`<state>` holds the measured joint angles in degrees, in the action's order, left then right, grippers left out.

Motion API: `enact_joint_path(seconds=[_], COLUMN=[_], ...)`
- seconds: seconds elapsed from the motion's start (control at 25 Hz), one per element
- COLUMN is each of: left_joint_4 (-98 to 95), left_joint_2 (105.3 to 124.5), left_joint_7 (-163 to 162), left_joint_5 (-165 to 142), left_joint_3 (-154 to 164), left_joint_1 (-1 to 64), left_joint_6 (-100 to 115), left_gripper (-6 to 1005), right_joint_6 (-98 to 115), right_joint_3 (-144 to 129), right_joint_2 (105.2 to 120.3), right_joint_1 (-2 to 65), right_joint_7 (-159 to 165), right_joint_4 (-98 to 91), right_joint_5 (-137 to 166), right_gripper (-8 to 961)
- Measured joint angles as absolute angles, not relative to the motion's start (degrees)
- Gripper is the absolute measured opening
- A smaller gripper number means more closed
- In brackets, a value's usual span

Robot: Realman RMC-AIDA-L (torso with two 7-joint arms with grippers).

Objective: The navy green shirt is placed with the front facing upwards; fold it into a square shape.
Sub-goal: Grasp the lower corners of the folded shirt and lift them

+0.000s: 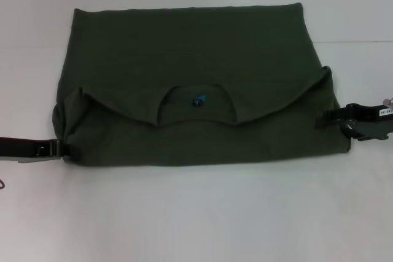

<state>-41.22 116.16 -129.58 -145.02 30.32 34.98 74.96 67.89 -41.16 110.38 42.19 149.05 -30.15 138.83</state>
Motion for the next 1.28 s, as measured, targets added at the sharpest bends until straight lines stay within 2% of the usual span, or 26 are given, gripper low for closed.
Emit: enact_joint_path(seconds=[0.24, 0.96, 1.28], left_joint_4=[-41.2, -41.2, -41.2], left_joint_2=[116.19, 116.19, 116.19], left_joint_7=[-129.6, -129.5, -129.5], left_joint_5=[-145.0, -144.9, -144.9], left_joint_3=[30.3, 30.3, 30.3], left_joint_1=[35.0, 35.1, 35.2], left_joint_6=[75.0, 75.1, 75.1], left_gripper=[68, 68, 67], right_joint_6=[67.7, 65.5, 65.5], right_joint_3=[-41.2, -41.5, -42.0], right_joint_2=[110.25, 112.26, 112.02], right_joint_1=[42.3, 42.7, 42.7], right_joint_7=[148.9, 147.4, 147.4], right_joint_4=[-30.2, -29.6, -29.6], right_joint_5=[138.7, 139.0, 139.1], right_gripper=[761, 671, 629])
